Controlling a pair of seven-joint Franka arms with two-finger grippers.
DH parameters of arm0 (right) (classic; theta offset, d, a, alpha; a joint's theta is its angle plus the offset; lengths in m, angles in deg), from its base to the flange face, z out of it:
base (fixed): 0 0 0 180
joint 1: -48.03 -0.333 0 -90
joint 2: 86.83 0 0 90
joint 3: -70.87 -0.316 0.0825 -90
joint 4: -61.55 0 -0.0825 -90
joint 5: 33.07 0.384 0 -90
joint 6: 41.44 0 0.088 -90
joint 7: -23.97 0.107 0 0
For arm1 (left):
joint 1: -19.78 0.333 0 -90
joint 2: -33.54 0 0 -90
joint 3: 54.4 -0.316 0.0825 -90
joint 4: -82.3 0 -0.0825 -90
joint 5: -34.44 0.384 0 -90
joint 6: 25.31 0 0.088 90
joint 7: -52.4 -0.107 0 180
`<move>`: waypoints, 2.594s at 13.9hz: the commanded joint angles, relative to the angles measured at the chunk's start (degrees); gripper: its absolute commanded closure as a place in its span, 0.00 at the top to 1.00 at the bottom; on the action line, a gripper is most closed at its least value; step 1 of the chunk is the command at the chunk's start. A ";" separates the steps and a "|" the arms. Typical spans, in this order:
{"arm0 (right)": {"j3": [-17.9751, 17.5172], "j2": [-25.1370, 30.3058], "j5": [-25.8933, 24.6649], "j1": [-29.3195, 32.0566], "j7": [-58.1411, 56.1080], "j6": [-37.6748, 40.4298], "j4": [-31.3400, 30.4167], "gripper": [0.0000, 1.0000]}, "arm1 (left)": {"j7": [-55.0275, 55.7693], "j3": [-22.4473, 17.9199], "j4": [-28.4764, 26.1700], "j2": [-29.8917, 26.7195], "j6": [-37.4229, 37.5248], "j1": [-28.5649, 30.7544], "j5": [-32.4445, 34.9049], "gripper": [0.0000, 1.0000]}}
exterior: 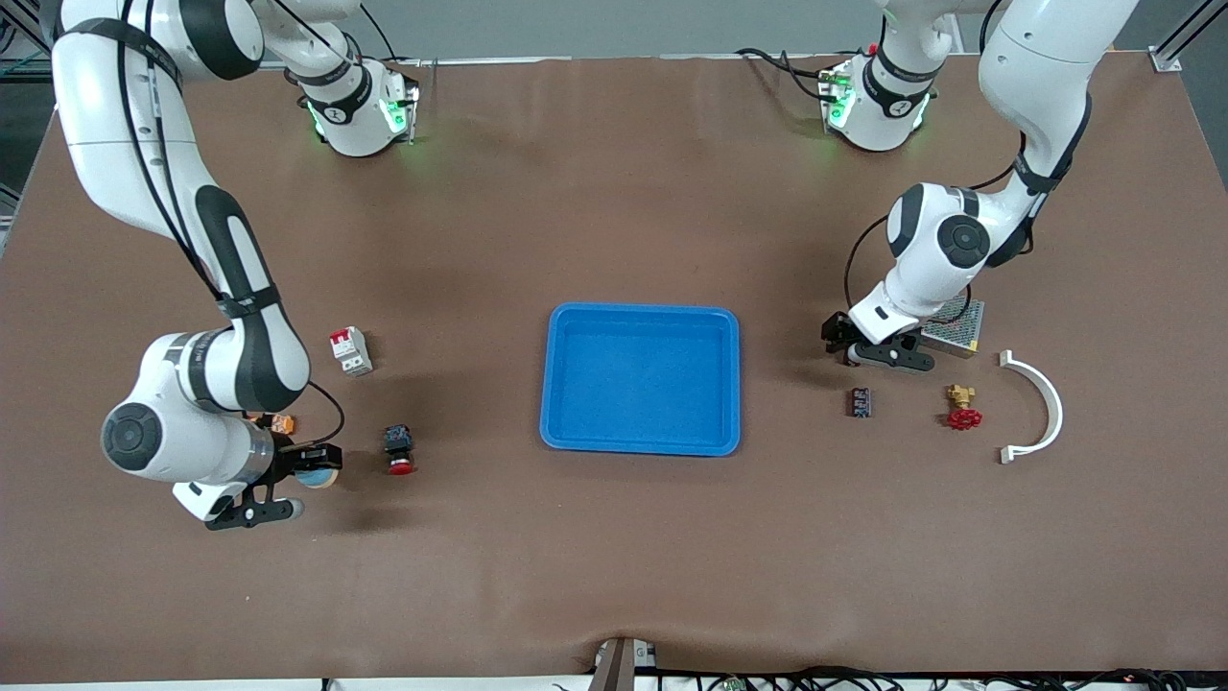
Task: Place electrolytic capacitor and blue bell in tray
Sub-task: 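Carry the blue button and the brown capacitor toward the blue tray, then lower the button and capacitor into the tray and open both grippers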
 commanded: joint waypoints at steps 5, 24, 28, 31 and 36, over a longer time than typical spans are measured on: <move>0.25 3.24 1.28 -7.57 17.07 6.72 4.23 0.51 | 0.51 -0.10 -2.06 -2.89 -0.28 0.37 1.20 0.00; 0.42 2.10 1.19 -29.20 54.44 0.13 5.29 0.51 | 58.99 9.99 12.42 -11.95 31.16 6.70 1.11 0.00; 0.34 1.31 1.45 -31.13 55.33 -0.13 4.06 0.51 | 77.70 14.13 17.00 -11.07 33.65 6.70 0.15 0.00; 0.34 0.78 1.98 -32.19 55.42 -0.49 2.91 0.51 | 91.43 16.42 19.73 -9.66 33.56 5.83 0.14 0.00; 0.34 0.34 1.54 -35.44 57.88 -7.24 -2.44 0.51 | 107.26 16.60 20.44 -9.49 32.08 2.84 -0.03 0.00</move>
